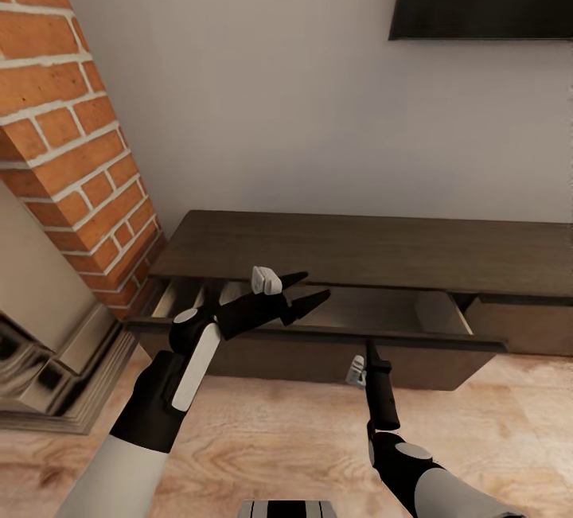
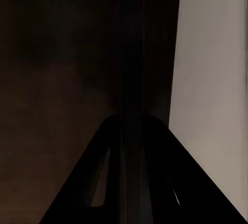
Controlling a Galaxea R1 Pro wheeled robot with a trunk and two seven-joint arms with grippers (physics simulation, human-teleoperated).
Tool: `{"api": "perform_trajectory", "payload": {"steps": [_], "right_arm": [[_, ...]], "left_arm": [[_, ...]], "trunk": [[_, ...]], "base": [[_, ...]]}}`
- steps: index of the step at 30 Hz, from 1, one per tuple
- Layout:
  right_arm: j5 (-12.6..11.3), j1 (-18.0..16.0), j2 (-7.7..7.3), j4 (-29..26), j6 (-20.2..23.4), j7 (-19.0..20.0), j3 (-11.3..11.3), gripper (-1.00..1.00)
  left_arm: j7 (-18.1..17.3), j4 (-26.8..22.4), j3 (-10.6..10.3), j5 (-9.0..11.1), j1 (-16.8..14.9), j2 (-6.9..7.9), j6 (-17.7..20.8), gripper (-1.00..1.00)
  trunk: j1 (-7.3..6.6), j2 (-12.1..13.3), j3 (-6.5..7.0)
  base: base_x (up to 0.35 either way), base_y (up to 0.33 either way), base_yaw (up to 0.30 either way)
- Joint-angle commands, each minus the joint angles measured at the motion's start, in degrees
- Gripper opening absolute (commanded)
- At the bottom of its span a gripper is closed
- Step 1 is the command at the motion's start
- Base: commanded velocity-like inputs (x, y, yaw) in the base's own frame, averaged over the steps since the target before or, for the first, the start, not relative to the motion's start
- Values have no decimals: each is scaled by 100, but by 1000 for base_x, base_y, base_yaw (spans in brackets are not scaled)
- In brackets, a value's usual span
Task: Place each of the two pumpkins and all three candles from the living room inside a cabinet in the living room (use any cabinet), then make sure every cabinet is closed, and position the cauldron so it is next to a table in the living room.
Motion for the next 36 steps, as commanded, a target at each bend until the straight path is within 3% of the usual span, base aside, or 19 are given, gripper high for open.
{"api": "perform_trajectory", "payload": {"steps": [1, 2, 36], "right_arm": [[-8, -4, 1, -13, -22, -25, -32, -100], [-8, -4, 1, -13, -22, -127, -143, -100], [-8, -4, -6, -18, -23, -250, -143, -100]], "left_arm": [[0, -2, 1, 0, 1, 0, 0, 100], [0, -3, 1, 0, 1, 0, 0, 100], [0, -1, 1, 0, 1, 0, 0, 100]], "trunk": [[-1, -1, 1], [-1, -1, 1], [-1, -1, 1]], "base": [[-288, 0, 0], [-283, 0, 0], [-164, 0, 0]]}}
